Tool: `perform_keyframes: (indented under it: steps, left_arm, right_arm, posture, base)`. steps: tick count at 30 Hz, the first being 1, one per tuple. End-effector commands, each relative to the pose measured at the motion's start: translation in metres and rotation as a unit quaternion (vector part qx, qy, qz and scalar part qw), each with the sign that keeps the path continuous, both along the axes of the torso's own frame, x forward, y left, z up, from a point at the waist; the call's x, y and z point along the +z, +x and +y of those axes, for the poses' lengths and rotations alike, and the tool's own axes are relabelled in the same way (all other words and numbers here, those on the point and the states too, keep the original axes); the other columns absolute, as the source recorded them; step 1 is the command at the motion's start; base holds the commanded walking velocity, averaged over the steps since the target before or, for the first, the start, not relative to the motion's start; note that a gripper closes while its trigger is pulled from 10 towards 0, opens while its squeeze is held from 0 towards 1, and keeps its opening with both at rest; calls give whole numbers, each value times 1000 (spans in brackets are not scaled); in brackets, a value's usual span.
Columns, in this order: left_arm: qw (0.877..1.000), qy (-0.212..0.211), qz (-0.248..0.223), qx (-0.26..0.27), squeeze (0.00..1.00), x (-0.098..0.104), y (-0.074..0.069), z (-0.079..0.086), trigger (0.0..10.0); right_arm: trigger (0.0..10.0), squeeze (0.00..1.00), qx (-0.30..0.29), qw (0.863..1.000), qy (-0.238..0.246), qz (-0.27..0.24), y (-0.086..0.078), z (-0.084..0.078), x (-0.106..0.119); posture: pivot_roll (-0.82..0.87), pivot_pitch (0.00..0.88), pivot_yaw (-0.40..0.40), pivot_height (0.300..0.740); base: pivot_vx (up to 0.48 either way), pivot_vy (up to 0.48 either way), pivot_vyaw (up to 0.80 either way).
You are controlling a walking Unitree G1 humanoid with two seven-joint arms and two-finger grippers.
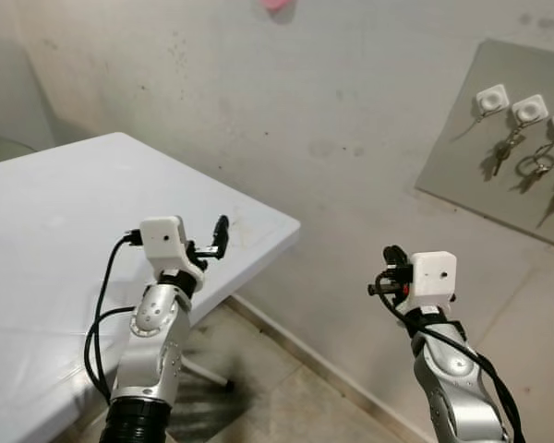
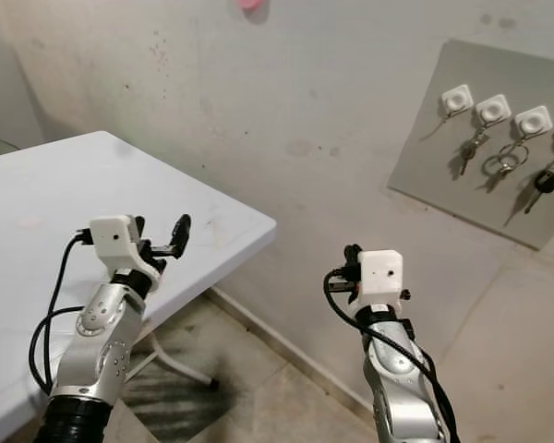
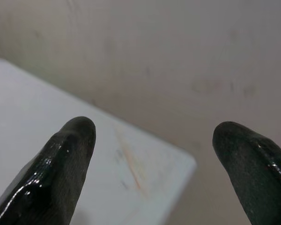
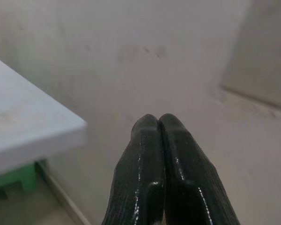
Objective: Hang keys on a hook
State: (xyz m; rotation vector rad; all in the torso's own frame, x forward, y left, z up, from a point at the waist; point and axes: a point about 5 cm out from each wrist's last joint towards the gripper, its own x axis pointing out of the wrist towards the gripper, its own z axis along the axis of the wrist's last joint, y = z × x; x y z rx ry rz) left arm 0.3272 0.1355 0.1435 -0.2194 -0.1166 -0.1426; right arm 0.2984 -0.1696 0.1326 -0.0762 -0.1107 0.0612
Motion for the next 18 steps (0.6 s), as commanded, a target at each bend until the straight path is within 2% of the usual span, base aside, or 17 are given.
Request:
perform_keyframes:
  steps: [1, 18]
  left_arm:
    - [1000, 5, -3, 2, 0, 3, 0, 1, 10000]
    - [1000, 3, 0, -3, 0, 2, -3, -3, 10000]
  right_arm:
    - [10000, 0, 2, 1000, -2, -3, 0, 1, 3]
    - [10000, 0, 2, 1000, 0, -3, 0, 2, 4]
  posture:
    - [4, 29, -65, 740]
    - [6, 33, -63, 740]
  base:
    - [0, 0, -688]
    - [0, 0, -687]
